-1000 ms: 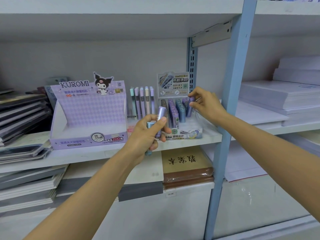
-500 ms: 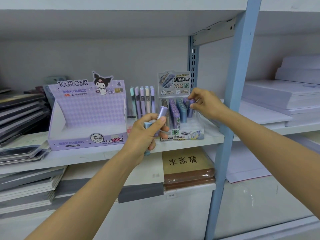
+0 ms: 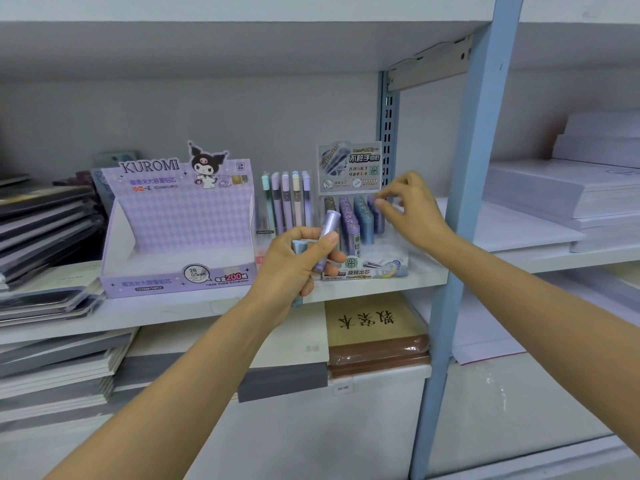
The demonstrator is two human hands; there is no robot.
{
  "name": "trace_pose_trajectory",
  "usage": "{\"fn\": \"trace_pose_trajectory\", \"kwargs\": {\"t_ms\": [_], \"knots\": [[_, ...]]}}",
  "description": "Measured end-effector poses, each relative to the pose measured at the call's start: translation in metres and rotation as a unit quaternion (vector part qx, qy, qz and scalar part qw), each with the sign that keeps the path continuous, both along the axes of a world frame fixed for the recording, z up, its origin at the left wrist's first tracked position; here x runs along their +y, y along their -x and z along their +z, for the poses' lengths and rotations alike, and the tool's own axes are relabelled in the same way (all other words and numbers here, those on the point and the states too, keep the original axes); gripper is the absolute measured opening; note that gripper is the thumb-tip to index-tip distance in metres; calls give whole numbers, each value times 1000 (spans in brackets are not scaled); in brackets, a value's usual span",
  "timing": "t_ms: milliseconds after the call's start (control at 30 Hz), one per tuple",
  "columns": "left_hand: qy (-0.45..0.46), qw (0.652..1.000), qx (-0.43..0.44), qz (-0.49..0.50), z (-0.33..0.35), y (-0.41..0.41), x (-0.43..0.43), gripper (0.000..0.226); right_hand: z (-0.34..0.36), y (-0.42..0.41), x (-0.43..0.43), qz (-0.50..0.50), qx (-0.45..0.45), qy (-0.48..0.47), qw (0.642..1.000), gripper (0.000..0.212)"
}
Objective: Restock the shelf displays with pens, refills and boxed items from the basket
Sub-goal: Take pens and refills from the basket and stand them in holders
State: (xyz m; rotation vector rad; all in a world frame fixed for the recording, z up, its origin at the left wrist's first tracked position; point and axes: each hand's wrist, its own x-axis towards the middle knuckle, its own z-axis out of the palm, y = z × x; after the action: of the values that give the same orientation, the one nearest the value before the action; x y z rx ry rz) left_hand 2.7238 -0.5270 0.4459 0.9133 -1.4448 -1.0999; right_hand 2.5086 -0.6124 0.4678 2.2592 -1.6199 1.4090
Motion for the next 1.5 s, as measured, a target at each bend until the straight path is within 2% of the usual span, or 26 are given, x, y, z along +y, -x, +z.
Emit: {"fn": "trace_pose_trajectory", "kwargs": {"t_ms": [67,133,233,300,367,467,600,700,800,867,1033,1100,1233,1367,1500], "knots": [[3,1000,-1,2,1,2,1,29,11,-5,18,75,-63,15,995,19],[11,1000,-5,4,2,5,2,28,20,-11,38,211,-136,-41,967,21],[26,999,-18,4,3,13,4,26,21,-18,57,330,-121,-129,927,19],[33,999,-15,11,4,15,6,25,19,-17,61,345,-130,-133,920,14],[38,999,12,17,5,14,7,25,18,-10,62,343,-180,-119,914,9],[37,997,56,31,8,12,8,22,13,0,64,361,-225,-147,893,11],[31,995,84,54,10,16,11,17,6,-1,72,380,-173,-215,883,16],[31,994,78,66,11,19,14,21,5,-5,78,363,-147,-203,897,14],[61,995,44,70,13,22,17,14,12,-9,80,332,-198,-147,911,23],[83,994,17,70,13,26,18,11,17,-12,79,323,-193,-132,917,25],[75,996,-3,46,13,28,16,15,19,-10,71,314,-173,-114,926,12],[31,999,10,44,13,26,12,22,20,-3,63,274,-204,-70,937,12],[-19,998,63,1,10,25,5,18,17,12,42,134,-225,-2,965,13],[19,999,31,-9,4,18,4,17,3,16,26,44,-160,-9,986,16],[51,998,23,-10,4,12,8,18,-7,13,18,33,-126,-7,991,20]]}}
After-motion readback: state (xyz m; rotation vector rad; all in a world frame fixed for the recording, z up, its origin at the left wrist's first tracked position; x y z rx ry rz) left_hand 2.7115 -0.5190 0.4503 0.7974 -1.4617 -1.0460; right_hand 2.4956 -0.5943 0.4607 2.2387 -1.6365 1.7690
